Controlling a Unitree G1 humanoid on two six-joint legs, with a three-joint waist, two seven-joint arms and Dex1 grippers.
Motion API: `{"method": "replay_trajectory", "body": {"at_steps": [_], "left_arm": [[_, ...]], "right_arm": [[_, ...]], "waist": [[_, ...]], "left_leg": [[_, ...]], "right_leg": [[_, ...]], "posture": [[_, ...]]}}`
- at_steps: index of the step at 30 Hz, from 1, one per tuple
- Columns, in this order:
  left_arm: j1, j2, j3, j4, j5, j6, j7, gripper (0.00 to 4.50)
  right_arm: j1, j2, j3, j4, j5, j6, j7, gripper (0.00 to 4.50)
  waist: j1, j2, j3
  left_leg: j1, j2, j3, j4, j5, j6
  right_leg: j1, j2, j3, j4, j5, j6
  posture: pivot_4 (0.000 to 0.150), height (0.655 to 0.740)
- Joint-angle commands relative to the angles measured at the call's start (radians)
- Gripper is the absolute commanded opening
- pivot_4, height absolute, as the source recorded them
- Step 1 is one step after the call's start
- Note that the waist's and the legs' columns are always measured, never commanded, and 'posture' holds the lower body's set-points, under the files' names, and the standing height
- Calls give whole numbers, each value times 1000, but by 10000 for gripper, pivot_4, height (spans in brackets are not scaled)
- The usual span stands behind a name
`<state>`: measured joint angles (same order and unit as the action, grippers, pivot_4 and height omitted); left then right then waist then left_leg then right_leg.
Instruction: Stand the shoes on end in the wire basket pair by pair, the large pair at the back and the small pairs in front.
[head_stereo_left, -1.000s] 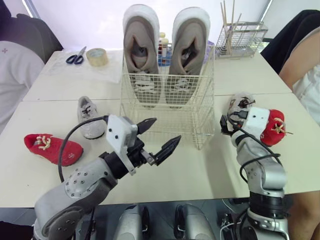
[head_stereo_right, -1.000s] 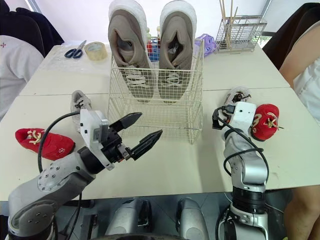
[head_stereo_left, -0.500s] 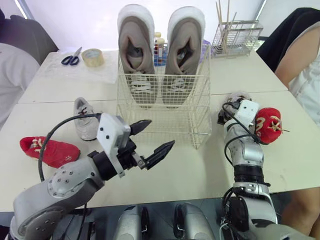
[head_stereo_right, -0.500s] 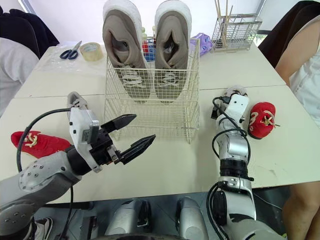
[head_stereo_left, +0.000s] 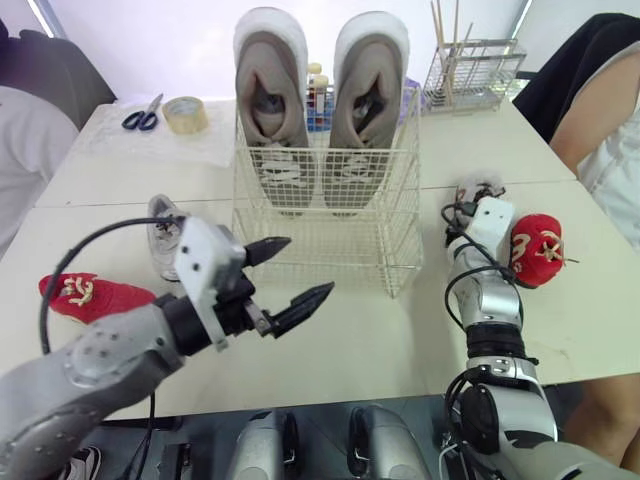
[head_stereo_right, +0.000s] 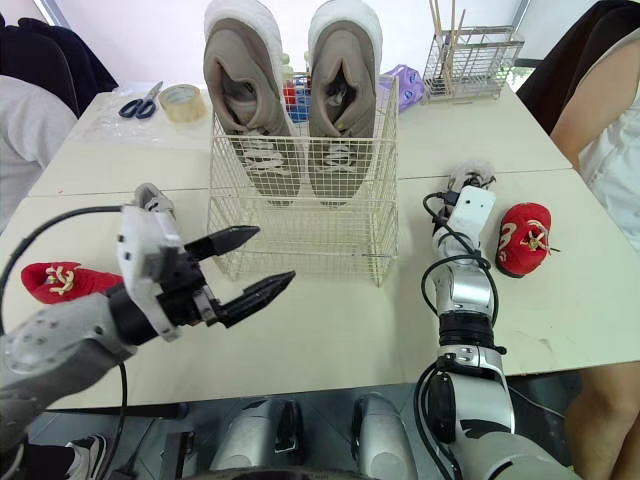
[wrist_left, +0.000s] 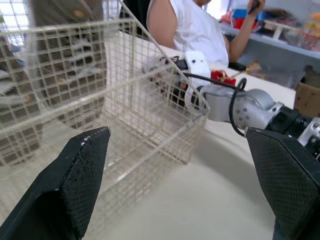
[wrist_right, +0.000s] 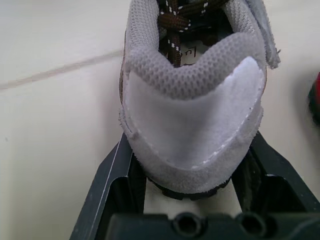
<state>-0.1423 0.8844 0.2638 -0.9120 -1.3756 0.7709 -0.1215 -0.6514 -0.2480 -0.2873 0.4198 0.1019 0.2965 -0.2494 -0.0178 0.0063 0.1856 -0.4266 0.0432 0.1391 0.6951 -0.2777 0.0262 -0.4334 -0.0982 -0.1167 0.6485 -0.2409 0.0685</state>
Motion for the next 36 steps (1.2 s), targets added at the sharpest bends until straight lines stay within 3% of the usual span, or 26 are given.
{"method": "replay_trajectory", "body": {"at_steps": [1,3,5,10,12,15,20,23,27,31,36], "left_arm": [[-104,140,144,77,-239,-21,-72,45000],[-146,230,225,163,-393,1,-127,45000],[-127,278,305,225,-445,43,-187,45000],[-37,286,389,292,-380,86,-246,45000],[-3,286,393,349,-320,98,-225,45000],[2,287,407,408,-275,99,-227,45000],[1,277,450,456,-213,103,-255,45000],[44,251,522,478,-273,147,-336,45000],[147,205,650,543,-418,223,-403,45000],[154,159,618,489,-573,170,-313,45000],[108,146,504,422,-597,147,-322,45000]], "right_arm": [[-152,-101,-16,-30,-27,-131,17,18896],[-271,-202,-15,26,-39,-212,67,18896],[-424,-324,-8,120,-50,-324,146,18896],[-700,-478,132,335,-86,-589,538,18896],[-848,-486,153,356,20,-602,854,18896],[-939,-453,159,307,197,-483,1240,18896],[-845,-499,242,-21,464,-25,1724,18896],[-815,-526,272,-130,514,103,1821,18896],[-751,-644,460,-243,554,53,1864,18896],[-743,-750,614,-298,607,-44,1864,18896],[-783,-789,729,-299,654,-161,1864,18896]], "waist": [[1,1,2],[0,2,3],[-1,7,6],[-8,7,8],[-29,8,9],[-38,7,10],[-21,-1,10],[-12,-2,10],[-9,-2,11],[-6,-2,11],[-2,-3,11]], "left_leg": [[-1,0,0,0,0,0],[-1,0,1,-1,0,-1],[0,-1,2,-3,0,-1],[2,-1,5,-13,2,-3],[2,0,7,-16,3,-4],[2,2,9,-15,3,-4],[1,3,9,-14,3,-4],[0,1,9,-12,1,-2],[0,0,10,-12,0,-1],[0,1,10,-12,0,-2],[1,0,10,-12,-1,-4]], "right_leg": [[-1,0,0,0,0,0],[-1,0,0,0,0,0],[-3,0,1,-1,0,0],[-6,1,4,-3,-2,2],[-7,2,5,-3,-2,2],[-9,3,6,-2,-2,1],[-8,3,6,-1,-1,1],[-8,0,5,-2,-1,0],[-9,-3,5,-3,-1,0],[-9,-4,5,-2,-1,0],[-9,-5,6,-2,0,-2]], "posture": [[1500,7400],[1500,7400],[1500,7400],[1500,7400],[1500,7400],[1500,7400],[1500,7400],[1500,7400],[1500,7400],[1500,7400],[1500,7400]]}}
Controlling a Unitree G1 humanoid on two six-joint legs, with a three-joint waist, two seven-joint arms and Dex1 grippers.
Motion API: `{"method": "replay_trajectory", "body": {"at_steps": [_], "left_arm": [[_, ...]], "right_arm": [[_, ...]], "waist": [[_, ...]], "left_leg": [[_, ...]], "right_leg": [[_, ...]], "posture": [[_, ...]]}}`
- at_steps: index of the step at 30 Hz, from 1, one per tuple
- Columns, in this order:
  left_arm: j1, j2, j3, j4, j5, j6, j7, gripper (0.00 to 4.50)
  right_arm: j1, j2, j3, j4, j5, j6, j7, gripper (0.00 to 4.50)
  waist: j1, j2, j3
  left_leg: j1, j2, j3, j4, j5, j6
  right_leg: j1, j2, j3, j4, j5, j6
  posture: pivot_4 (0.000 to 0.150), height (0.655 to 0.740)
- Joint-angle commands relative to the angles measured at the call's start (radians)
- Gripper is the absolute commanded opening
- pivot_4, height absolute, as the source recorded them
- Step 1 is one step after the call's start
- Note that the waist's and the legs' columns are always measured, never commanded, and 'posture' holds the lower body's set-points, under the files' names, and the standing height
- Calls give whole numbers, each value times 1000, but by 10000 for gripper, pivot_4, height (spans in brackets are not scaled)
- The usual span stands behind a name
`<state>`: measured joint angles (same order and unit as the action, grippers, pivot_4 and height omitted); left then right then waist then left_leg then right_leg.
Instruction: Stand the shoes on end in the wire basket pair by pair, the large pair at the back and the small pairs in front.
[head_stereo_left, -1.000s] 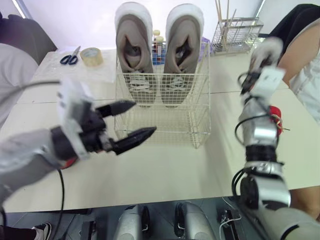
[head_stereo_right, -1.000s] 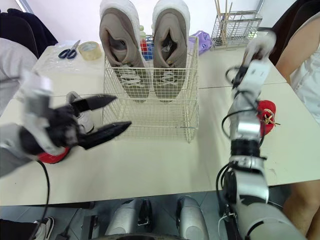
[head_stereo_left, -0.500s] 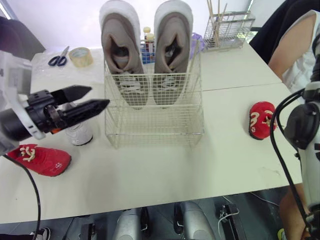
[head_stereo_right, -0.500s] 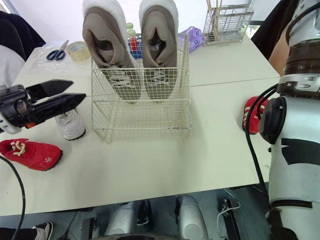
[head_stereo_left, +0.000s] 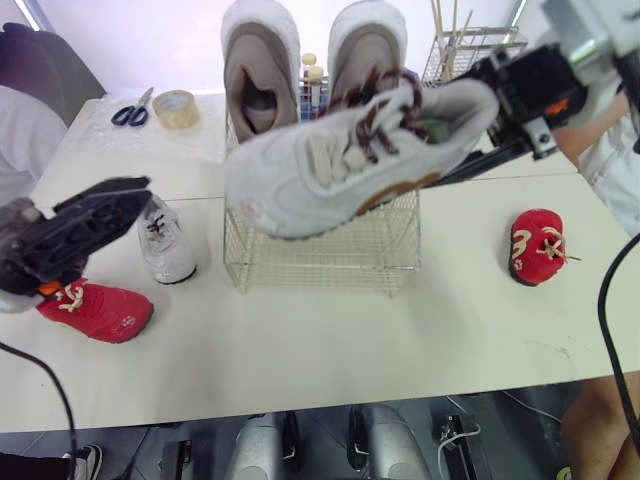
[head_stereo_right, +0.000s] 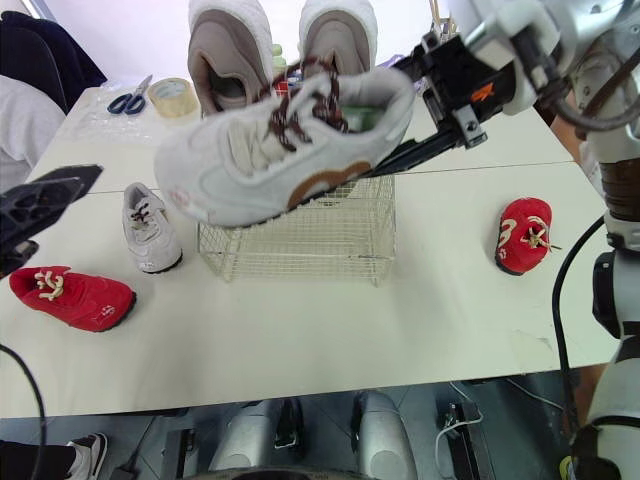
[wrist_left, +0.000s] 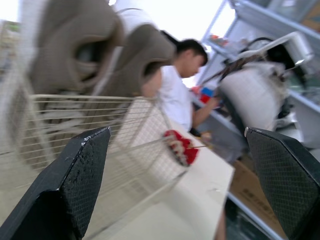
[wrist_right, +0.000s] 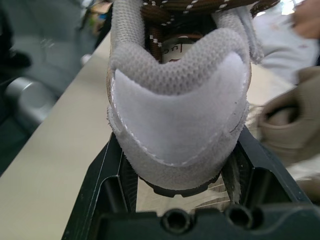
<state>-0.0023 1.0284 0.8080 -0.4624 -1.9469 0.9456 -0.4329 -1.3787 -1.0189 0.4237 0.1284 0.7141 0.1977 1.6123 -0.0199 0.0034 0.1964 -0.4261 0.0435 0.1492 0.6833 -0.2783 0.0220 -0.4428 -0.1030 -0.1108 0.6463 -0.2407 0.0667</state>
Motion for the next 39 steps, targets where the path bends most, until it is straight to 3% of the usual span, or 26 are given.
{"method": "replay_trajectory", "body": {"at_steps": [1,18,22,26,27,28,34,38,39], "left_arm": [[-48,-1,-66,-27,-25,-29,-16,45000],[-286,-123,-464,-71,-25,-75,14,45000],[-295,-129,-475,-52,-25,-64,14,32204],[-298,-134,-479,-55,-25,-69,28,11704],[-299,-142,-480,-58,-25,-77,38,8387],[-300,-150,-478,-60,-25,-83,46,8387],[-252,-230,-424,-121,-25,-166,132,7787],[-181,-304,-379,-186,-25,-254,187,7787],[-175,-321,-375,-194,-25,-276,202,7787]], "right_arm": [[-62,-18,31,0,45,-79,2,18896],[-51,-23,77,-28,75,-118,2,18896],[-46,-21,64,-36,71,-99,2,18862],[-37,-20,43,-40,65,-67,2,18862],[-33,-16,30,-36,62,-54,2,18862],[-29,-10,14,-31,57,-39,2,18862],[18,9,-135,88,-43,107,-83,44535],[157,21,-360,97,146,419,-258,44535],[209,57,-450,85,260,515,-340,44535]], "waist": [[0,0,0],[6,0,0],[4,0,0],[6,0,0],[6,0,0],[7,-1,0],[9,-1,0],[10,-2,-1],[10,-2,-1]], "left_leg": [[0,0,0,0,0,0],[0,0,0,1,2,2],[0,0,0,1,2,2],[0,1,0,2,2,2],[0,1,0,2,2,2],[0,1,0,2,2,2],[0,0,-1,3,2,2],[0,0,-2,4,2,2],[0,0,-3,4,2,2]], "right_leg": [[0,0,0,0,0,0],[1,4,0,1,1,0],[1,4,0,1,1,0],[1,5,0,1,1,0],[1,5,0,1,1,0],[1,5,0,1,1,0],[3,5,-1,1,1,0],[3,4,0,0,1,0],[4,4,-1,0,1,-1]], "posture": [[1500,7400],[1500,7400],[1500,7400],[1500,7400],[1500,7400],[1500,7400],[1500,7400],[1500,7400],[1500,7400]]}}
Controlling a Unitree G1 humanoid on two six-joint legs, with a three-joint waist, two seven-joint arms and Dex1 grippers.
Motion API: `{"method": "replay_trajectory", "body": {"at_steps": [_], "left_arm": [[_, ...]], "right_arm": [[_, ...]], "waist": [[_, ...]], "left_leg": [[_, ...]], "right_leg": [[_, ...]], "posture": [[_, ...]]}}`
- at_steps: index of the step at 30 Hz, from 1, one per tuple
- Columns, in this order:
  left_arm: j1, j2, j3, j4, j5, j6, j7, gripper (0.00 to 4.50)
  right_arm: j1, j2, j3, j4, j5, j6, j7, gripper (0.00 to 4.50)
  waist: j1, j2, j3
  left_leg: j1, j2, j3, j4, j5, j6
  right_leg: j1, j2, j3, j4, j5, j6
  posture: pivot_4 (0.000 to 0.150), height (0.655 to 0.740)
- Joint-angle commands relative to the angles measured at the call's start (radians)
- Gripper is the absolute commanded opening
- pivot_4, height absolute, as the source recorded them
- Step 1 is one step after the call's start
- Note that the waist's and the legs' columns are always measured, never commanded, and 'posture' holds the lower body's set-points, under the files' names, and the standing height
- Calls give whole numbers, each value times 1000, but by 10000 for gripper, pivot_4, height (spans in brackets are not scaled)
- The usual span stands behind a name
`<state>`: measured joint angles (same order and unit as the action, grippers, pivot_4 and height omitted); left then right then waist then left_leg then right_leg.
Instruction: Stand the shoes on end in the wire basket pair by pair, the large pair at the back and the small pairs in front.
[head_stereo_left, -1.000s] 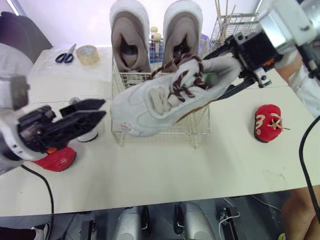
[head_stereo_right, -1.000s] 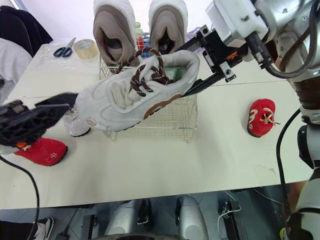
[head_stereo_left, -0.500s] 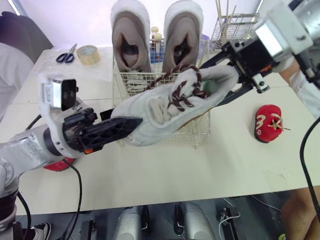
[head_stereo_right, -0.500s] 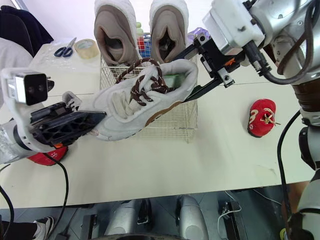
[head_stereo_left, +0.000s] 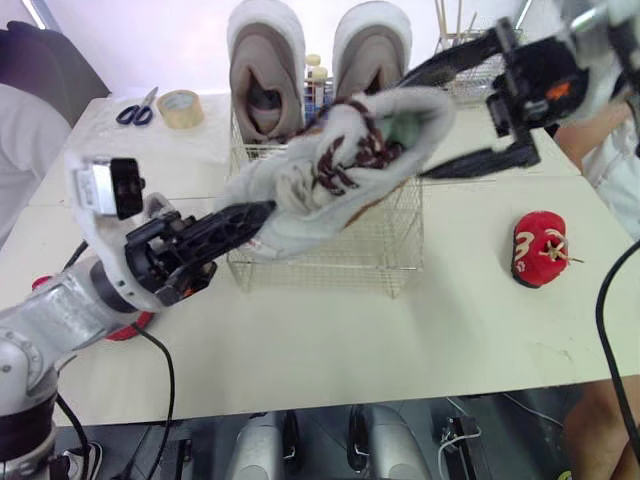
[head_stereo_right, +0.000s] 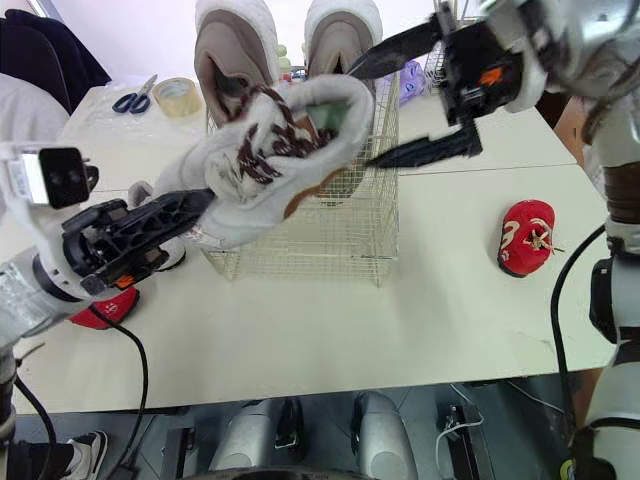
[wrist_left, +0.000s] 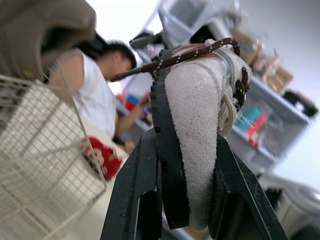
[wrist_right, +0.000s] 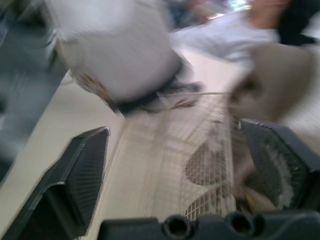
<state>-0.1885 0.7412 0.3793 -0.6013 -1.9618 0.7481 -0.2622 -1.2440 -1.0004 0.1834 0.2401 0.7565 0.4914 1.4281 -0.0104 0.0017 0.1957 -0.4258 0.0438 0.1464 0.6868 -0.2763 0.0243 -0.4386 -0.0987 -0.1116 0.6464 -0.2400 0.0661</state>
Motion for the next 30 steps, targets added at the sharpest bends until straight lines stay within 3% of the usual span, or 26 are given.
{"method": "replay_trajectory", "body": {"at_steps": [1,3,7,14,19,27,30], "left_arm": [[13,-50,55,-61,-10,-100,46,7787],[10,-69,52,-68,-10,-125,65,7787],[-53,-126,15,-48,3,-192,105,7787],[-130,-223,-91,-38,113,-216,94,7787],[-114,-248,-105,-40,147,-217,81,7787],[-87,-244,-117,-34,188,-203,57,7787],[-83,-243,-119,-28,202,-200,48,7787]], "right_arm": [[126,72,-285,-45,311,300,-229,44535],[195,121,-375,-90,402,386,-328,44535],[373,361,-480,-256,732,467,-706,44535],[415,620,-423,-440,960,395,-1112,44535],[391,665,-418,-467,1047,355,-1203,44535],[358,651,-405,-450,1030,355,-1191,44535],[357,652,-389,-456,1008,361,-1179,36599]], "waist": [[0,-1,0],[0,-1,-1],[-3,-3,-2],[3,-4,-3],[1,-4,-3],[0,-4,-3],[-1,-4,-3]], "left_leg": [[0,0,-1,0,0,0],[1,0,-2,1,0,0],[5,1,-4,2,0,0],[6,0,-5,2,0,0],[6,0,-5,2,0,0],[6,0,-5,2,0,0],[6,0,-5,2,0,0]], "right_leg": [[1,0,0,0,0,0],[2,0,-1,0,0,-1],[7,1,-2,1,1,-1],[8,2,-2,1,1,-2],[8,2,-2,1,1,-2],[8,3,-2,1,1,-2],[8,3,-2,1,1,-2]], "posture": [[1500,7400],[1500,7400],[1500,7400],[1500,7400],[1500,7400],[1500,7400],[1500,7400]]}}
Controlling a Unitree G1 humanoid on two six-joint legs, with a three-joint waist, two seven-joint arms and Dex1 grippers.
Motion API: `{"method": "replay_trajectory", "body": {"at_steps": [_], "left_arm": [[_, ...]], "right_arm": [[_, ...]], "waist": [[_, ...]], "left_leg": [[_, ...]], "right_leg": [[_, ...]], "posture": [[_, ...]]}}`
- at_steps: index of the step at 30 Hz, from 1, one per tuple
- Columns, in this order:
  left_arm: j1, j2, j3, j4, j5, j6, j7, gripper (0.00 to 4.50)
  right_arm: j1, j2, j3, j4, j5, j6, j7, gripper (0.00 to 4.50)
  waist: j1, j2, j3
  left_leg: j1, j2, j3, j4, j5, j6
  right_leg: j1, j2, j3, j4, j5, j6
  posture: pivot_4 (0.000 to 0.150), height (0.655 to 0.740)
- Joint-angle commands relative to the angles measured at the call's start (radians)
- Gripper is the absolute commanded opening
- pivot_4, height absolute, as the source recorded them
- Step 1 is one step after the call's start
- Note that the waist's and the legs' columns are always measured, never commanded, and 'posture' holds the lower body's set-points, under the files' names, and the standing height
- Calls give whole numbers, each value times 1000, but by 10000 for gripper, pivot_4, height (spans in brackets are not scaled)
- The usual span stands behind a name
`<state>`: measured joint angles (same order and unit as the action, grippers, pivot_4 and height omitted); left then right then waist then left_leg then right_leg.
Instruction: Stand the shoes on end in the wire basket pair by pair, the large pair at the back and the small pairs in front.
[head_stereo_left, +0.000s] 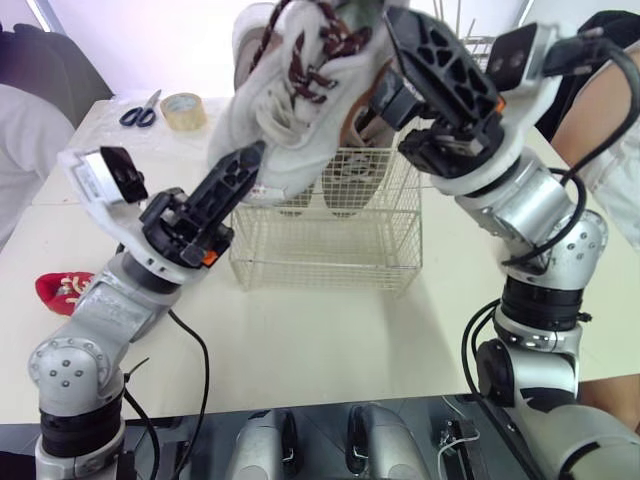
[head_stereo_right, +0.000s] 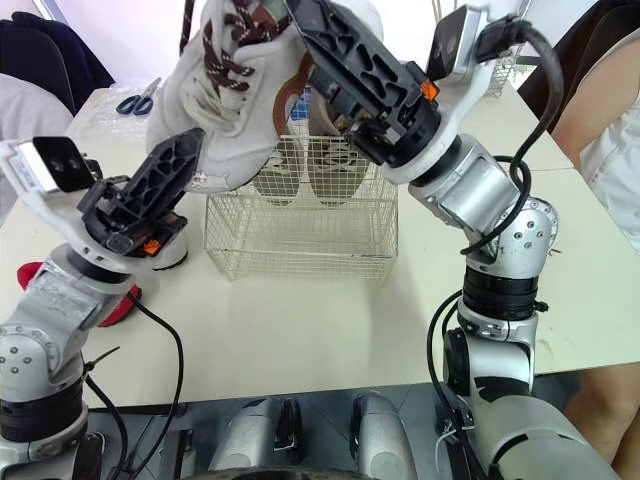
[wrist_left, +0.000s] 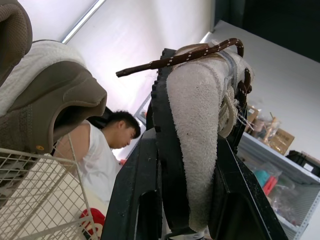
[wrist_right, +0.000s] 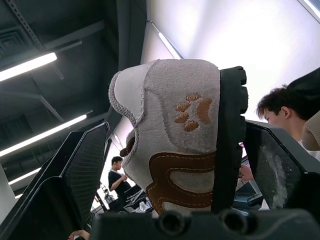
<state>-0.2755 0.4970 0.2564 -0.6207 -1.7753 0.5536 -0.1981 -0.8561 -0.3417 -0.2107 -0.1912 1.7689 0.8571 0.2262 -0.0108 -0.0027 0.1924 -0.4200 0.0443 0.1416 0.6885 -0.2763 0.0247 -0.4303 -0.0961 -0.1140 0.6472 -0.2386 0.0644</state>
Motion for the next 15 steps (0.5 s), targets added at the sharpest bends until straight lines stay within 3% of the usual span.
{"method": "replay_trajectory", "body": {"at_steps": [1,5,7,10,15], "left_arm": [[3,0,2,-7,18,-6,-18,7787],[2,2,-1,0,27,-3,-23,7787],[6,9,-2,4,33,4,-23,7787],[21,42,-7,11,63,33,-30,17994],[51,182,10,-4,178,101,-60,44486]], "right_arm": [[-31,-6,9,-27,-10,-4,26,31167],[-35,0,23,-38,-36,-3,38,11328],[-39,-6,20,-38,-43,-1,44,5223],[-62,-47,12,-29,-75,15,87,4989],[-156,-219,-7,68,-244,40,303,4989]], "waist": [[-1,0,0],[0,0,0],[0,0,0],[0,0,0],[0,0,0]], "left_leg": [[0,0,0,0,0,0],[0,0,0,0,0,0],[0,0,0,0,0,0],[0,0,0,0,0,0],[-1,0,0,0,-1,1]], "right_leg": [[0,0,0,0,0,0],[0,0,0,0,0,0],[0,0,0,0,0,0],[0,0,0,0,0,0],[-1,0,-1,-1,0,0]], "posture": [[1500,7400],[1500,7400],[1500,7400],[1500,7400],[1500,7400]]}}
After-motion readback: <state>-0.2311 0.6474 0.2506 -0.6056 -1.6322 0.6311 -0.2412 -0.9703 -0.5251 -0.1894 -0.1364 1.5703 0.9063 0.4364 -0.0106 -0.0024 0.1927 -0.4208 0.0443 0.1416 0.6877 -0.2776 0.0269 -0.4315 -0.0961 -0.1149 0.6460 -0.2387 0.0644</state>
